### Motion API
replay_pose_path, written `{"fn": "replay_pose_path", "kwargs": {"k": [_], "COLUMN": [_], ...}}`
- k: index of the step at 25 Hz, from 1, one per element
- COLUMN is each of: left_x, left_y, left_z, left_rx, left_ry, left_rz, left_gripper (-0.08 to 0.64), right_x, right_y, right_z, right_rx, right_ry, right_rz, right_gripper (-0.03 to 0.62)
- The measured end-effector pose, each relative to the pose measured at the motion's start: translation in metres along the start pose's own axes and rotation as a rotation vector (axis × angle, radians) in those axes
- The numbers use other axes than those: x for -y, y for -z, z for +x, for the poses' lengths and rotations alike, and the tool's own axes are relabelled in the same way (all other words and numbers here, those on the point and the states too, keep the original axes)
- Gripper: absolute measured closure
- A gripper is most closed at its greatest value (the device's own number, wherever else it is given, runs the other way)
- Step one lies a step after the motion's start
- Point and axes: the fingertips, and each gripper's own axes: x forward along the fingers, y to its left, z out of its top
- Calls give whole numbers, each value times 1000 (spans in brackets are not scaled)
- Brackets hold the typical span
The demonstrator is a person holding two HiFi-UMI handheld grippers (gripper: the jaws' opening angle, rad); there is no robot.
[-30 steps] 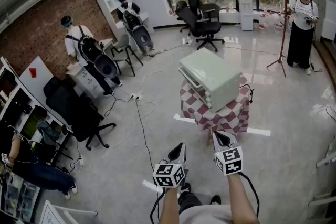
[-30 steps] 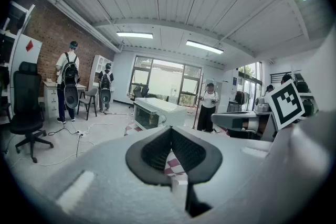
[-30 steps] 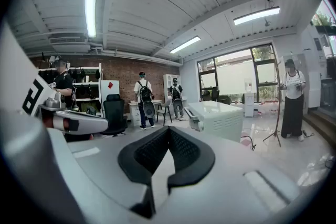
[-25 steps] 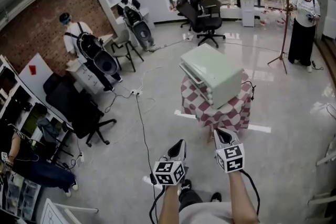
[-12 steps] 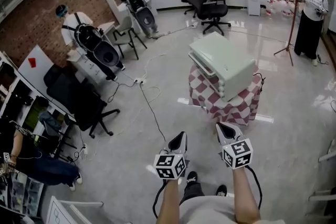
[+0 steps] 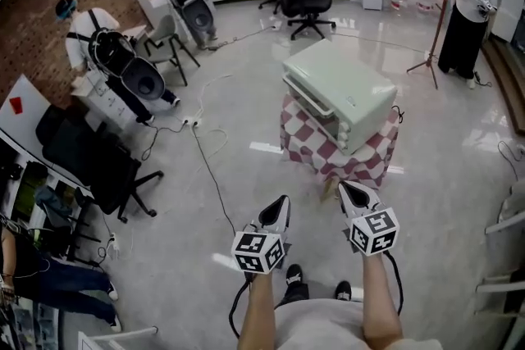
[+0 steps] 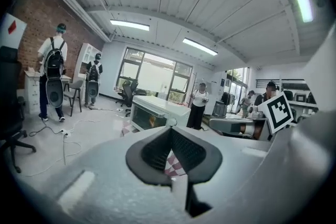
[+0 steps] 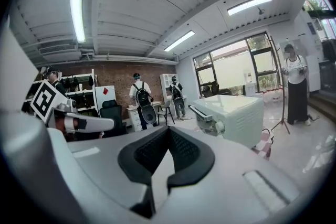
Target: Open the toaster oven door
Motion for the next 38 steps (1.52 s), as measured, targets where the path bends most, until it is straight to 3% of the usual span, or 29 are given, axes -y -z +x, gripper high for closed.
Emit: {"fn": "replay_pose_path", "kwargs": {"k": [3, 11, 19, 26, 30, 38], "left_x": [-24, -90, -143, -173, -196, -215], "left_y": [-12, -29, -27, -30, -38, -55], "left_z": [9, 17, 25, 58, 85, 169], "left_rx": [-3, -32, -39, -52, -63, -123], "left_ry": [54, 110, 91, 98, 102, 169], "left_rz": [-10, 44, 20, 9, 13, 36], "left_gripper": [554, 554, 554, 554, 554, 554], "right_x": [-3, -12, -20, 4, 20, 68], "right_y": [-7, -13, -7, -7, -15, -25], "right_z": [21, 72, 116, 160, 189, 243], "right_rx": [13, 40, 2, -40, -23, -36], "right_ry": [43, 144, 163, 197, 216, 244], "right_rz": [8, 26, -34, -77, -44, -60], "right_gripper": [591, 589, 591, 591, 589, 589]}}
